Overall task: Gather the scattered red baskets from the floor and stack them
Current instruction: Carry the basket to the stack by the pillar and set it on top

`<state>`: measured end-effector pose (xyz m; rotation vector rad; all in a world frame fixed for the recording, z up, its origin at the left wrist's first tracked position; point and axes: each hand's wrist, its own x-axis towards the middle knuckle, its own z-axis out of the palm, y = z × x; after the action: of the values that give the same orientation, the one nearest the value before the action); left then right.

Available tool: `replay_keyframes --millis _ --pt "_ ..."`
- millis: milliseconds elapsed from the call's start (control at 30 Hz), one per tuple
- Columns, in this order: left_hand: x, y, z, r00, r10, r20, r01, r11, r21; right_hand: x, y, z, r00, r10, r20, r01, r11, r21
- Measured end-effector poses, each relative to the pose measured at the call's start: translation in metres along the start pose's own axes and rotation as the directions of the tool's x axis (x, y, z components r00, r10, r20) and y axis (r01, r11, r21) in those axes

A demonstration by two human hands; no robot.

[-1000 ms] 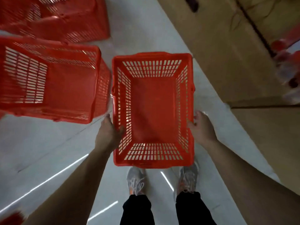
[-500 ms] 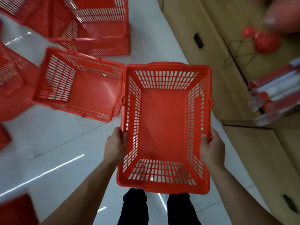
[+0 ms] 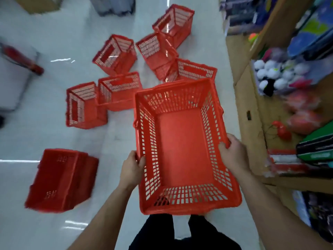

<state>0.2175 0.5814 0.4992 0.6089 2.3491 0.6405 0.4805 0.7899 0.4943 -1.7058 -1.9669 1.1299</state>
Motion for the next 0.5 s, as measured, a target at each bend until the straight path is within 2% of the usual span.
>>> replay_keyframes --millis 133,267,400,500 --pt "-0.06 -0.046 -0.066 0.976 -0.105 -0.189 0.077 0.986 -0.148 -0.028 -0.08 0.024 0.978 -0.182 0.101 0.188 0.981 -0.046" --pt "-0.108 -0.101 -0.126 0.906 -0.22 -0.363 0.13 0.957 -0.258 -0.068 -0.159 0.081 0.919 -0.319 0.231 0.336 0.941 -0.037" --pt "-0.146 -0.178 -0.182 0.823 -0.395 -0.409 0.215 0.882 -0.419 -0.118 -0.228 0.154 0.826 -0.433 0.361 0.47 0.882 -0.017" --pt "-0.172 -0.237 -0.223 0.758 -0.466 -0.457 0.256 0.857 -0.447 -0.16 -0.27 0.218 0.755 -0.495 0.431 0.554 0.832 -0.015"
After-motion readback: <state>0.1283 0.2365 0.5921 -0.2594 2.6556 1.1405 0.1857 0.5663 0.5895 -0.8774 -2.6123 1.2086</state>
